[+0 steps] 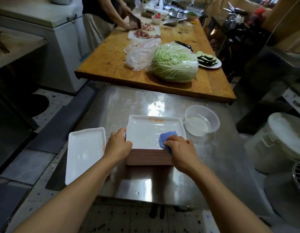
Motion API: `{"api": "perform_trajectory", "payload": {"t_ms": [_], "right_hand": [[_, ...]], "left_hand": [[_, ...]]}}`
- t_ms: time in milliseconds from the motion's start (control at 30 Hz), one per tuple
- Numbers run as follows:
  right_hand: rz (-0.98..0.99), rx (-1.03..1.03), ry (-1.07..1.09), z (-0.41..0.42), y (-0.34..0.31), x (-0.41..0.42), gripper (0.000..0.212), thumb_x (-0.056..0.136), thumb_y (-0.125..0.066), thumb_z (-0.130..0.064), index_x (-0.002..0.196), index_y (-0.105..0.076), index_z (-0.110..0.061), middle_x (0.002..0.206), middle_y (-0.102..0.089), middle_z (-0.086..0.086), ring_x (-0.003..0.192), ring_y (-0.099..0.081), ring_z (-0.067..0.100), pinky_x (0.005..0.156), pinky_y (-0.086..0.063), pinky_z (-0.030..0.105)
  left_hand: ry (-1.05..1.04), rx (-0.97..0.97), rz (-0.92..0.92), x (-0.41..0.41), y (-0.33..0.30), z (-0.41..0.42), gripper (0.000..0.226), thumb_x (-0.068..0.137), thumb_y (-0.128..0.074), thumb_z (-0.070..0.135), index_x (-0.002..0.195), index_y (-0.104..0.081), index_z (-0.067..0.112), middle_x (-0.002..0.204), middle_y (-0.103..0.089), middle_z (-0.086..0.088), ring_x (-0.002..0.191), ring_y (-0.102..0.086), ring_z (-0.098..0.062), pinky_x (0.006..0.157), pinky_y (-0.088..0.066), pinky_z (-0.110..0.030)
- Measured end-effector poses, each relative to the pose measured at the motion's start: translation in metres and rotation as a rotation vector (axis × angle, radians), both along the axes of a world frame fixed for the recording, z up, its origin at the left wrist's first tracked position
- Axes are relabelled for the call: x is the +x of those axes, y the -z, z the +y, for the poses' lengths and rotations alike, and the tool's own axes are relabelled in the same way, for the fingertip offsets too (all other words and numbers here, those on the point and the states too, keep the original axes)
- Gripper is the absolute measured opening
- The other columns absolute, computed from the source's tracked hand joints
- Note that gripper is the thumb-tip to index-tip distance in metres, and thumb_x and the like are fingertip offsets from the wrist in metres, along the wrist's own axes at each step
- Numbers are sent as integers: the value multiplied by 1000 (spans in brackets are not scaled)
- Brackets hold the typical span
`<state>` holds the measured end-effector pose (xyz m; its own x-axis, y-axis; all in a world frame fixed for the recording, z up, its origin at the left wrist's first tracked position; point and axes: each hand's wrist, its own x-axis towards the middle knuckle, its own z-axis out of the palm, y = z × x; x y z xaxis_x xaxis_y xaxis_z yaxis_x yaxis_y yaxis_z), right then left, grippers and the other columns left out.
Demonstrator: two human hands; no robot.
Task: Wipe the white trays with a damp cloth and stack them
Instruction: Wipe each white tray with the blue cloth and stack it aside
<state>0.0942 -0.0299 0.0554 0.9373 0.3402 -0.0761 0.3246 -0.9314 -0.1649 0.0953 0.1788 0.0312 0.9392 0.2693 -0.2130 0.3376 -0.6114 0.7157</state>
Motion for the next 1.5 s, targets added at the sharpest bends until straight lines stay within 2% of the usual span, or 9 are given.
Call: {"api": "perform_trajectory", "payload": {"t_ms": [133,233,367,467,633,967,1200,1433,1500], "right_hand": [[1,-131,71,-13,-11,8,34,82,-50,1,108,-62,-16,118,-53,4,108,-50,25,87,-35,31],[-32,-17,118,7,-21,15,14,86,-49,0,89,-59,-9,101,-55,7,96,-54,26,79,-45,33],[-137,358,187,47,-20,23,10,87,-49,-5,92,-58,-9,106,-51,1,98,-47,20,74,-42,33],[-108,260,17,80,-2,35,30,81,-58,-7,110,-57,-7,132,-45,10,116,-44,29,81,-44,36],[1,292,-158,94,25,47,33,89,-48,-5,121,-57,-3,131,-49,8,123,-43,22,94,-40,36],[-174,-4,198,3,21,59,35,98,-32,-17,127,-52,-15,132,-46,-1,114,-44,24,97,-32,28],[-42,68,253,4,14,29,29,96,-33,-8,114,-55,-6,121,-53,4,110,-51,23,72,-36,27],[97,389,56,51,11,2,26,78,-34,-13,84,-57,-5,98,-59,12,99,-53,31,79,-44,38],[84,375,-58,69,18,-2,19,85,-44,-5,96,-60,-2,109,-59,12,108,-50,28,84,-43,36]], "left_hand": [[2,30,20,3,0,2,56,81,-54,13,135,-46,27,107,-60,-9,93,-57,-26,82,-48,-36],[-23,25,20,7,0,4,51,81,-54,13,130,-50,26,97,-60,-5,89,-56,-24,78,-46,-34],[-52,17,1,9,3,5,47,79,-54,10,123,-54,27,76,-57,4,77,-55,-20,65,-41,-28],[-61,35,4,11,5,5,50,77,-53,8,123,-54,29,93,-65,-6,88,-57,-27,67,-41,-30],[-36,39,10,13,7,5,49,76,-54,8,121,-53,27,102,-64,-9,94,-58,-29,74,-45,-34],[-18,62,9,14,9,7,45,80,-54,6,121,-51,23,72,-51,6,80,-53,-22,70,-43,-33],[-37,70,14,10,7,6,45,79,-54,8,122,-50,22,81,-58,-1,84,-58,-26,73,-47,-35],[-32,55,17,10,5,5,40,82,-53,8,120,-49,21,85,-56,-3,80,-55,-25,63,-39,-30],[-22,39,32,10,3,6,40,81,-53,7,118,-49,22,85,-58,-5,79,-58,-28,63,-45,-32]]}}
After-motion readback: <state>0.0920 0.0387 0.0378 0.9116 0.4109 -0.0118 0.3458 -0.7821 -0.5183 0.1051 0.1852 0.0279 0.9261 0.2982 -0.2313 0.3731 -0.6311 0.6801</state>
